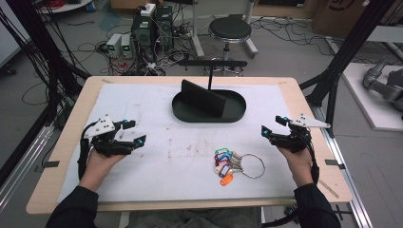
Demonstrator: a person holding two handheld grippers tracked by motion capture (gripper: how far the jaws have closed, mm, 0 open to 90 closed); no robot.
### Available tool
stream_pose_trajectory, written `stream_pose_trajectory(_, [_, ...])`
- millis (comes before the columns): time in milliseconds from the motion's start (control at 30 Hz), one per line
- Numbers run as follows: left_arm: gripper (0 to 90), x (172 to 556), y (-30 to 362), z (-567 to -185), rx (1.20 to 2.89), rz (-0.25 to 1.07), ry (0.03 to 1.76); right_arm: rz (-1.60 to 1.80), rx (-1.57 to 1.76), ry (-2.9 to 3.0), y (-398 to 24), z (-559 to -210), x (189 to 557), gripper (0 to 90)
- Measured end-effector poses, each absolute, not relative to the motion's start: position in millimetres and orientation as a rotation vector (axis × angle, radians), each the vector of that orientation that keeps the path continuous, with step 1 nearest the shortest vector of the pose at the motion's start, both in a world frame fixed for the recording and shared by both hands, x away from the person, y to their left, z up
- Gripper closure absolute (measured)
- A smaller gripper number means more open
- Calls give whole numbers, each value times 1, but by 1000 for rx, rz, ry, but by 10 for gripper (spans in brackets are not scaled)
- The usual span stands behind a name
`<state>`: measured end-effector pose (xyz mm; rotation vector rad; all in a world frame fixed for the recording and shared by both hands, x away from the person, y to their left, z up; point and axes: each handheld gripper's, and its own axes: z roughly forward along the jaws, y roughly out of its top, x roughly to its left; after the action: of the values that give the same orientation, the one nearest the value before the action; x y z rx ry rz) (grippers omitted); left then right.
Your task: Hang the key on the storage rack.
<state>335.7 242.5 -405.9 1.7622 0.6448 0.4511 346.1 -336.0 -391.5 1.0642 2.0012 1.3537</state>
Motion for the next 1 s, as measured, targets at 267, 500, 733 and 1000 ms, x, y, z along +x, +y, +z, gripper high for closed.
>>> stream_pose_trajectory(267, [237, 335, 243, -401, 1755, 423, 655, 1341, 1074, 2005, -340, -393, 344, 238])
stream_pose_trajectory(500, [237, 336, 238, -399, 1765, 444, 657, 1325, 1075, 2007, -343, -393, 335, 258])
stream_pose_trajectory(733, [237, 339, 234, -397, 1761, 445, 649, 1286, 1087, 2050, -348, -398, 323, 354])
stream_pose_trajectory(1000, [237, 340, 232, -396, 1768, 444, 645, 1259, 1114, 2104, -344, -403, 310, 422])
